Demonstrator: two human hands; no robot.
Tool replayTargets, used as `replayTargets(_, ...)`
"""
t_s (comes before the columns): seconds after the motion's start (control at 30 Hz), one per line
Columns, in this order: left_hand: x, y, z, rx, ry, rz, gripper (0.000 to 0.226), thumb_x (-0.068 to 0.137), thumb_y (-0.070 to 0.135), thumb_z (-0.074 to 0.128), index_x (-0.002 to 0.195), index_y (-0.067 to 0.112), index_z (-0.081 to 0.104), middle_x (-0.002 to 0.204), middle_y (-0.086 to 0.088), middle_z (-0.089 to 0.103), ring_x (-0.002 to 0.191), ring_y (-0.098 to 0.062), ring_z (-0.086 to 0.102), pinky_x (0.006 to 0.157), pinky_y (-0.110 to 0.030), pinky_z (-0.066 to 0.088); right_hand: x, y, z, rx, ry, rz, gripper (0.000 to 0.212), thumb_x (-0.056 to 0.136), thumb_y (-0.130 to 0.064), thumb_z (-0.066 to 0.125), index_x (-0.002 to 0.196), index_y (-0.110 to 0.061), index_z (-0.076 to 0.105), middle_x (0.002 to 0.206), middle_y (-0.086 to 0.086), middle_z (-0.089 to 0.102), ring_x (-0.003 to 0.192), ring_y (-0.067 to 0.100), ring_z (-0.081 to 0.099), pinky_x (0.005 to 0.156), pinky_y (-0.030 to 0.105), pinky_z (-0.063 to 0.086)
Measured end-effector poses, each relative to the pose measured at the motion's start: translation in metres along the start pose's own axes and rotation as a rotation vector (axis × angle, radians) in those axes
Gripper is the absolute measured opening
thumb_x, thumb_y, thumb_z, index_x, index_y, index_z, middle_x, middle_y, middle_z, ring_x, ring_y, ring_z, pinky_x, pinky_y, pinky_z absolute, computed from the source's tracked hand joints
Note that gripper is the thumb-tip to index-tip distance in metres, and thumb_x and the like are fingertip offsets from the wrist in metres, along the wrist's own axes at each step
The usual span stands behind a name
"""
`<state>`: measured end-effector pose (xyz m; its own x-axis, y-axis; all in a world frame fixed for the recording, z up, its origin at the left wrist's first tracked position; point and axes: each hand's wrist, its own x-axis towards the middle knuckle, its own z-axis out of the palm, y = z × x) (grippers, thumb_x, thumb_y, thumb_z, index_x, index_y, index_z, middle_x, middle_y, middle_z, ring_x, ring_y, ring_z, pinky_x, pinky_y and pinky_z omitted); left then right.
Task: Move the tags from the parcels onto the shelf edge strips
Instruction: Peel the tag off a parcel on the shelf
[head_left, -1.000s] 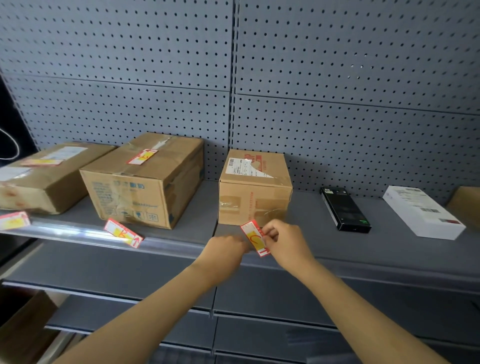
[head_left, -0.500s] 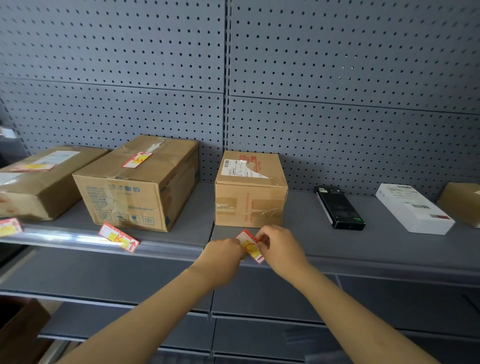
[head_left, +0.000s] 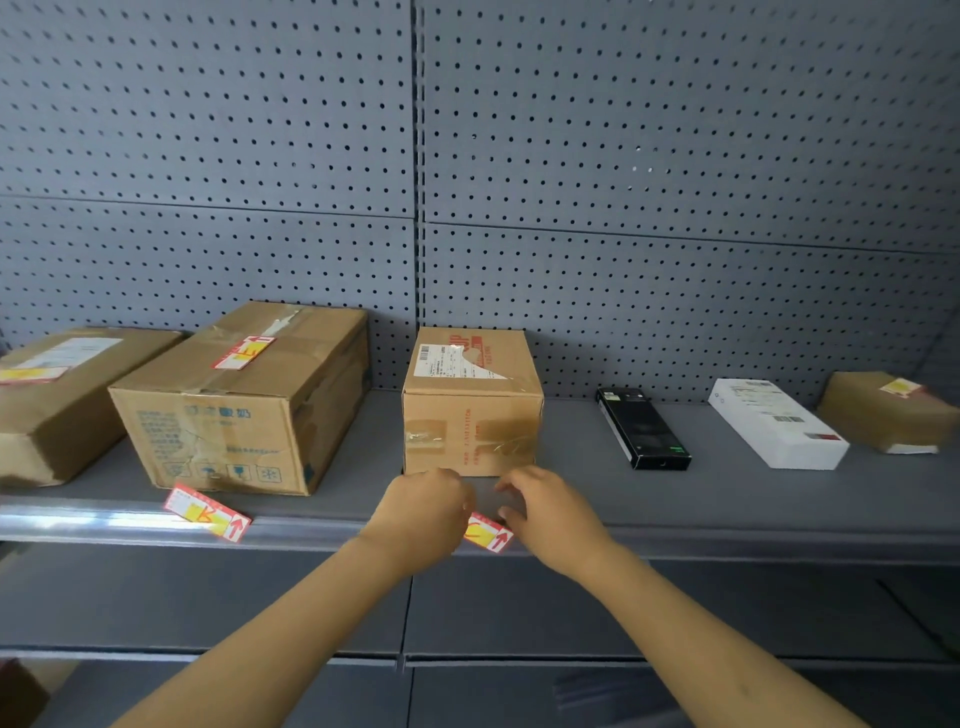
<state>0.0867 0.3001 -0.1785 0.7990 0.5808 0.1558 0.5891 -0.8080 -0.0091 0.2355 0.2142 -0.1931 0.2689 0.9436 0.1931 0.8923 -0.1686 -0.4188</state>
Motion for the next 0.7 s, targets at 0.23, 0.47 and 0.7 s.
replayTargets(0.23,0.037,0.038,-0.035,-0.037,0.050,0.199,0.023,0.092,0.024,0.045,0.099,0.022,0.067,0.102,-0.003,0.070,0.090,-0.027,0.064,0.079,-0.037,0.053,-0.025,0.030,-0.047,-0.085,0.029,0.096,0.018,0.090,-0.019,0.061,0.107,-0.017,0.064,0.116,0.004,0.059,0.110,0.022,0.054,0.090,0.036,0.049)
replayTargets(0.47,0.092,0.139,-0.042,-0.048,0.050,0.363,0.018,0.088,0.029,0.050,0.100,0.024,0.063,0.111,-0.003,0.065,0.100,-0.026,0.062,0.080,-0.037,0.050,-0.077,0.095,-0.119,-0.131,0.159,0.288,0.017,0.090,-0.019,0.059,0.106,-0.017,0.064,0.116,0.006,0.061,0.107,0.024,0.056,0.087,0.035,0.050)
replayTargets(0.7,0.154,0.254,-0.033,-0.014,0.082,0.488,0.021,0.090,0.029,0.047,0.103,0.021,0.062,0.109,-0.005,0.066,0.098,-0.026,0.062,0.078,-0.034,0.048,-0.115,0.192,-0.185,-0.176,0.196,0.463,0.020,0.091,-0.019,0.058,0.110,-0.017,0.062,0.121,0.009,0.060,0.108,0.029,0.057,0.089,0.038,0.051)
